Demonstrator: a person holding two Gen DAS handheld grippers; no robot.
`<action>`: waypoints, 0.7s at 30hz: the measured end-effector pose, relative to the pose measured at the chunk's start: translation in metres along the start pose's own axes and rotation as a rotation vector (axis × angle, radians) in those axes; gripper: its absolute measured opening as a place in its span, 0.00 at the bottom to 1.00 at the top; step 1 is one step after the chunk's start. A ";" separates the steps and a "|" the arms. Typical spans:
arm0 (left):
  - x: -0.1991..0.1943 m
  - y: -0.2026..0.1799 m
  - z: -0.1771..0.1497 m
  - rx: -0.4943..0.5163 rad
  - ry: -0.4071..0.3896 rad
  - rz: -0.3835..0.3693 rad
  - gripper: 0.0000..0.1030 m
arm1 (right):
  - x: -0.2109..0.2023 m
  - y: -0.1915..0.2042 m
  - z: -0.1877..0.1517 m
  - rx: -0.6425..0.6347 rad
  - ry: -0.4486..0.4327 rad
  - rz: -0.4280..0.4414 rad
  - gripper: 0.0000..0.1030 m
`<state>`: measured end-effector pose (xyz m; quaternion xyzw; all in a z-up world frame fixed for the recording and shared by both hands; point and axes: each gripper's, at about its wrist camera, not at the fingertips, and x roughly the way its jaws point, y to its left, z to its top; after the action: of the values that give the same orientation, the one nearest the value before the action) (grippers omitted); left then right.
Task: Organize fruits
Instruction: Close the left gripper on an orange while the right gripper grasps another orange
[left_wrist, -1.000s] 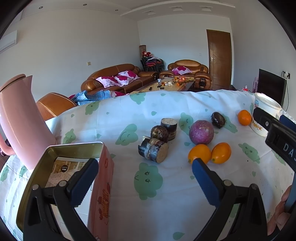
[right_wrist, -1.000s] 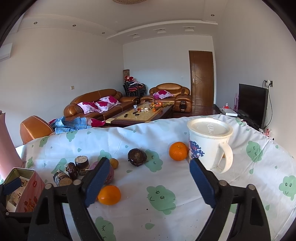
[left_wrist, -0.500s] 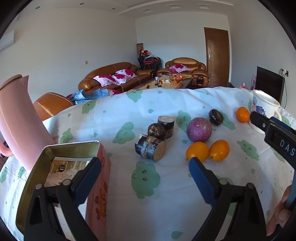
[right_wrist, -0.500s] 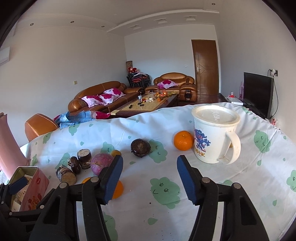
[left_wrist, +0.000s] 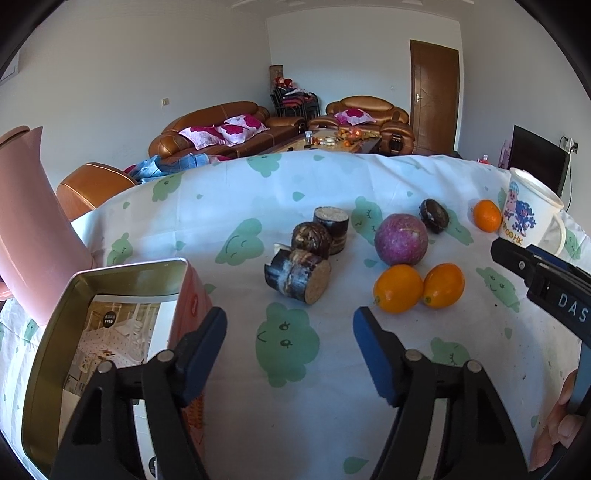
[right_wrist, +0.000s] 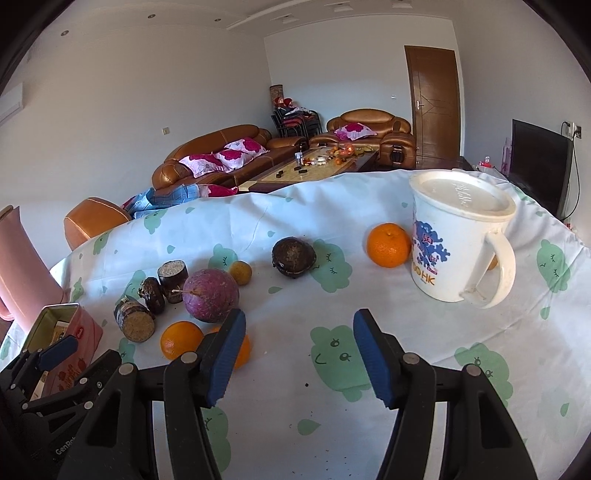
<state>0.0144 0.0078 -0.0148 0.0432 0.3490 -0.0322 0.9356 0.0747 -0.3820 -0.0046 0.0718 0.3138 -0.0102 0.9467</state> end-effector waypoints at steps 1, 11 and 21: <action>0.001 0.000 0.000 -0.001 0.003 -0.002 0.71 | 0.001 0.000 0.000 0.002 0.007 0.003 0.61; 0.004 0.003 0.001 -0.011 0.019 -0.012 0.71 | 0.037 0.035 0.004 -0.102 0.136 0.100 0.61; 0.008 0.005 0.005 -0.018 0.012 -0.035 0.71 | 0.063 0.051 -0.001 -0.169 0.259 0.134 0.61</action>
<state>0.0241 0.0122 -0.0155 0.0290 0.3557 -0.0451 0.9331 0.1282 -0.3297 -0.0363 0.0136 0.4274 0.0886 0.8996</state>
